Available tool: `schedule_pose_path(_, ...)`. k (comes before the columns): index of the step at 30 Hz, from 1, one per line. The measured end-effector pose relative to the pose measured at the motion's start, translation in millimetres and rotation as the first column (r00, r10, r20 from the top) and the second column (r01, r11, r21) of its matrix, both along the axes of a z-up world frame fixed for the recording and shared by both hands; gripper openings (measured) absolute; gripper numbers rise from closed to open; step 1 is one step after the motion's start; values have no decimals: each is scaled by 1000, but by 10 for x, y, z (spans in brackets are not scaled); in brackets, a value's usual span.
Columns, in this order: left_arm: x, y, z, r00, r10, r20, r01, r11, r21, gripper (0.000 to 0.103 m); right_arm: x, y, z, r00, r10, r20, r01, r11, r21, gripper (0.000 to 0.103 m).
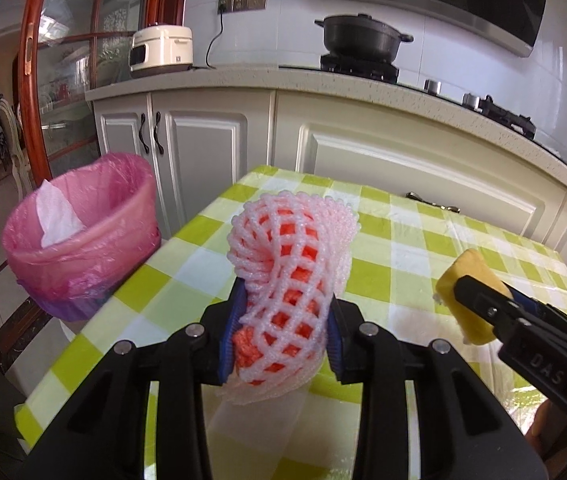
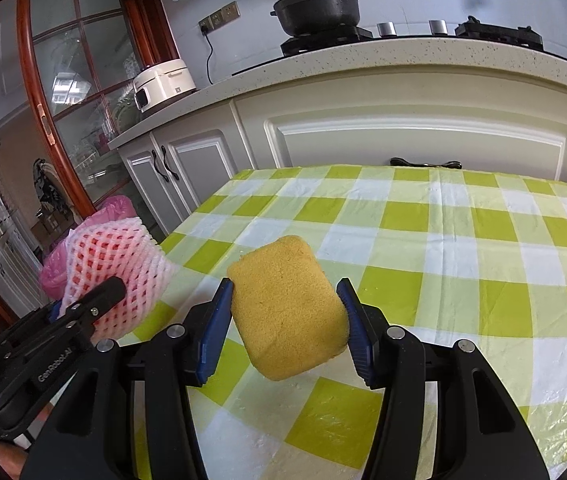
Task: Collect trash
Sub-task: 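Grasp the pink foam net with the left gripper while the right gripper grasps the yellow sponge, then carry net and sponge over the pink bin and open both grippers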
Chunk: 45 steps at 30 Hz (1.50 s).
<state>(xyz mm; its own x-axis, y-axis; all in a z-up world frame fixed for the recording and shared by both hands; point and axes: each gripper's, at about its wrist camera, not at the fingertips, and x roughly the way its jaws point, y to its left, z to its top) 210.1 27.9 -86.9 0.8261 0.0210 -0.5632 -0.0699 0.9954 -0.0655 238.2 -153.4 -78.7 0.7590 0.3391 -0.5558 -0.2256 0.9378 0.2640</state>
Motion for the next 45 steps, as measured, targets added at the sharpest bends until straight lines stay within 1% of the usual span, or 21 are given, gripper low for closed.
schedule_pose_path(7, -242, 163, 201, 999, 17, 45, -17, 1000, -7, 35, -87, 202, 192, 998, 40, 48, -40, 999, -6, 51)
schedule_pose_path(12, -365, 419, 303, 996, 58, 62, -57, 998, -20, 35, -104, 507, 343, 991, 109, 80, -107, 994, -28, 51)
schedule_pose_path(18, -488, 861, 396, 986, 145, 82, -143, 989, -36, 35, -89, 1000, 519, 969, 216, 119, -208, 975, -73, 51)
schedule_pose_path(25, -528, 1359, 517, 963, 245, 113, -242, 970, -36, 35, 62, 1494, 627, 945, 301, 127, -293, 953, -78, 51)
schedule_pose_path(28, -460, 1602, 578, 952, 282, 120, -280, 959, -32, 35, 188, 1776, 672, 928, 352, 123, -344, 935, -83, 51)
schedule_pose_path(34, -250, 2089, 710, 936, 334, 109, -334, 942, -26, 35, 453, 2251, 711, 895, 432, 110, -429, 902, -56, 51)
schedule_pose_path(37, -154, 2251, 753, 928, 355, 111, -355, 935, -17, 35, 598, 2463, 719, 877, 468, 106, -466, 884, -43, 51)
schedule_pose_path(40, -24, 2407, 770, 922, 374, 104, -374, 927, -18, 35, 738, 2608, 719, 870, 484, 95, -484, 875, -28, 51)
schedule_pose_path(43, 74, 2505, 748, 916, 389, 96, -389, 921, -23, 35, 880, 2753, 707, 858, 507, 82, -509, 861, -7, 51)
schedule_pose_path(45, 162, 2573, 706, 914, 397, 84, -396, 918, -29, 35, 963, 2857, 685, 852, 517, 75, -518, 855, -10, 51)
